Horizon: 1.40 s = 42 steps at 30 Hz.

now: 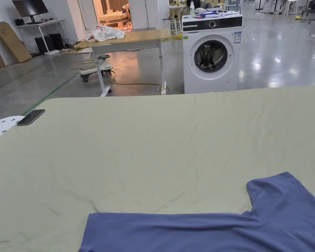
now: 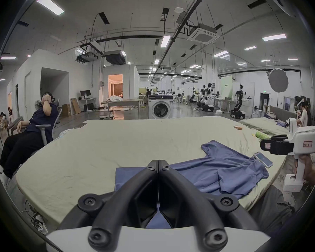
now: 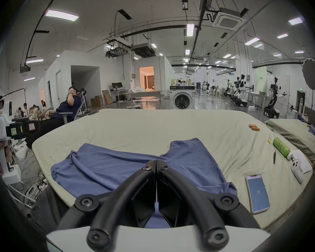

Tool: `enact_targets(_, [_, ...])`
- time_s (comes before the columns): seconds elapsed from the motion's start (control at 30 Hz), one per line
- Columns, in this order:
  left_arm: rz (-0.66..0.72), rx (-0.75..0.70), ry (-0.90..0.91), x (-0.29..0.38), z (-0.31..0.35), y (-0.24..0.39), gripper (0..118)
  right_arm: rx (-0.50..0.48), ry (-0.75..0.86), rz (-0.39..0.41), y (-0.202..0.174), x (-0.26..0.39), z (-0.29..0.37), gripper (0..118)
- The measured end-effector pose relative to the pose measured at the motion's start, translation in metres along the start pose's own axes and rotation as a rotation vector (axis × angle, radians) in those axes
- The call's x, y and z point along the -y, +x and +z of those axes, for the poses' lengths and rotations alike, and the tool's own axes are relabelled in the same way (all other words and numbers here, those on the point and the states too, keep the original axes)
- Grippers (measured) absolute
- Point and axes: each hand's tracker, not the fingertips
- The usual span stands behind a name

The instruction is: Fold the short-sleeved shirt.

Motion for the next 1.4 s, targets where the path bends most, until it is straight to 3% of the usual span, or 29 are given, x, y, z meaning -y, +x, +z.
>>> enact_targets(0.1, [0.011,0.024,-0.092,-0.013,-0.037,-0.027,0,0.004,-0.011,-0.011,0.007,0.001,-0.002,0])
enact_targets(0.2, [0.117,-0.012,-0.197,-0.02,-0.089,-0.072,0,0.014,-0.011,-0.022,0.011,0.001,0.002,0])
enact_targets(0.23, [0.138,-0.01,-0.258,-0.019,-0.113,-0.086,8,0.019,-0.013,-0.032,0.012,0.001,0.002,0])
enact_targets(0.3, [0.143,-0.025,-0.426,-0.012,-0.171,-0.112,54,0.021,-0.032,-0.065,0.017,0.005,0.003,0])
enact_targets(0.33, [0.13,-0.019,-0.488,-0.006,-0.195,-0.12,67,0.017,-0.043,-0.08,0.019,0.006,0.003,0])
enact_targets(0.37, [0.123,-0.021,-0.499,0.001,-0.215,-0.127,68,0.014,-0.053,-0.088,0.022,0.008,0.003,0])
enact_targets(0.53, [0.186,-0.049,-0.614,0.038,-0.302,-0.149,65,0.048,-0.089,-0.09,0.03,0.01,0.009,0])
enact_targets(0.67, [0.162,-0.104,-0.711,0.057,-0.34,-0.147,30,0.095,-0.099,-0.096,0.041,0.009,0.018,0])
enact_targets(0.8, [0.151,-0.127,-0.743,0.067,-0.351,-0.139,25,0.133,-0.139,-0.114,0.053,0.013,0.017,0])
enact_targets(0.9, [0.174,-0.099,-0.747,0.069,-0.355,-0.134,2,0.127,-0.164,-0.144,0.063,0.013,0.008,0])
enact_targets(1.03, [0.096,-0.098,-0.796,0.07,-0.365,-0.128,2,0.13,-0.203,-0.119,0.091,-0.011,-0.037,1])
enact_targets(1.07, [0.101,-0.093,-0.811,0.069,-0.368,-0.131,2,0.144,-0.22,-0.11,0.101,-0.022,-0.055,14])
enact_targets(1.17, [0.134,-0.088,-0.848,0.068,-0.375,-0.137,2,0.087,-0.365,-0.173,0.145,-0.045,-0.123,84])
enact_targets(1.2, [0.133,-0.089,-0.853,0.066,-0.372,-0.131,2,0.083,-0.362,-0.168,0.158,-0.045,-0.146,84])
enact_targets(1.3, [0.109,-0.088,-0.866,0.065,-0.372,-0.124,2,0.193,-0.535,-0.127,0.197,-0.035,-0.222,76])
enact_targets(1.4, [0.102,-0.086,-0.874,0.061,-0.369,-0.119,2,0.207,-0.668,-0.191,0.218,-0.019,-0.276,64])
